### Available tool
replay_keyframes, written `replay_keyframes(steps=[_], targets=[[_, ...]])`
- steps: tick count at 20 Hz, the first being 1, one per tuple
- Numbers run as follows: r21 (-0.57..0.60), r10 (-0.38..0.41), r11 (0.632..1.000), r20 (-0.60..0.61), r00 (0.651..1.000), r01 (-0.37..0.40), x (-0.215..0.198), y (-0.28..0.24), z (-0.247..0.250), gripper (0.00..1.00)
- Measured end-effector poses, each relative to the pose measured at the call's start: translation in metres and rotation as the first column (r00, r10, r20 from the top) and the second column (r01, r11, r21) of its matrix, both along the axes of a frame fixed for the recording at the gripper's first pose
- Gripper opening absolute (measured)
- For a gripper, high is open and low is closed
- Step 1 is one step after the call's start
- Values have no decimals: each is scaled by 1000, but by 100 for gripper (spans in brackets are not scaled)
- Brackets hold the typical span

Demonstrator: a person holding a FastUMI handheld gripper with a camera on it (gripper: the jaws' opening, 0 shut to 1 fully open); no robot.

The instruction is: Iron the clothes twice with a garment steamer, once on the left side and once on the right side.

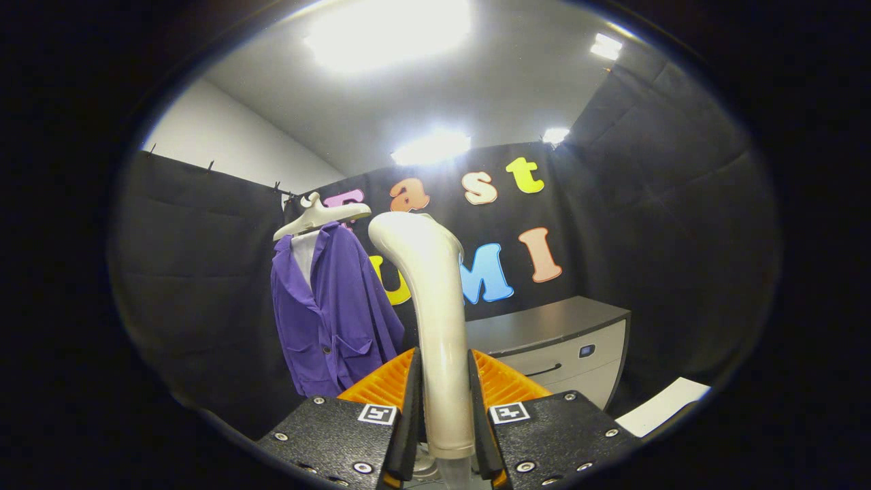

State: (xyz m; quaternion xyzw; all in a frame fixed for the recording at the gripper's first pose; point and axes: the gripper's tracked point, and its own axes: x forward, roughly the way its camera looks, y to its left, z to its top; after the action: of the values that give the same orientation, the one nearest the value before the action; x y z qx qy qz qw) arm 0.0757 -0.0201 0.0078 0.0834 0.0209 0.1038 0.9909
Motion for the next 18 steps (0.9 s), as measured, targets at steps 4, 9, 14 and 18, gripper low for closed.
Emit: replay_keyframes(steps=[4, 9, 14, 18], targets=[[-29, 15, 999, -13, 1000, -16, -32, -14, -15, 35], [-25, 60, 998, -59, 996, -61, -64, -7, -45, 35], [-20, 90, 996, -85, 992, -92, -77, 6, -62, 35], [-24, 102, 994, -113, 988, -106, -79, 16, -77, 35]])
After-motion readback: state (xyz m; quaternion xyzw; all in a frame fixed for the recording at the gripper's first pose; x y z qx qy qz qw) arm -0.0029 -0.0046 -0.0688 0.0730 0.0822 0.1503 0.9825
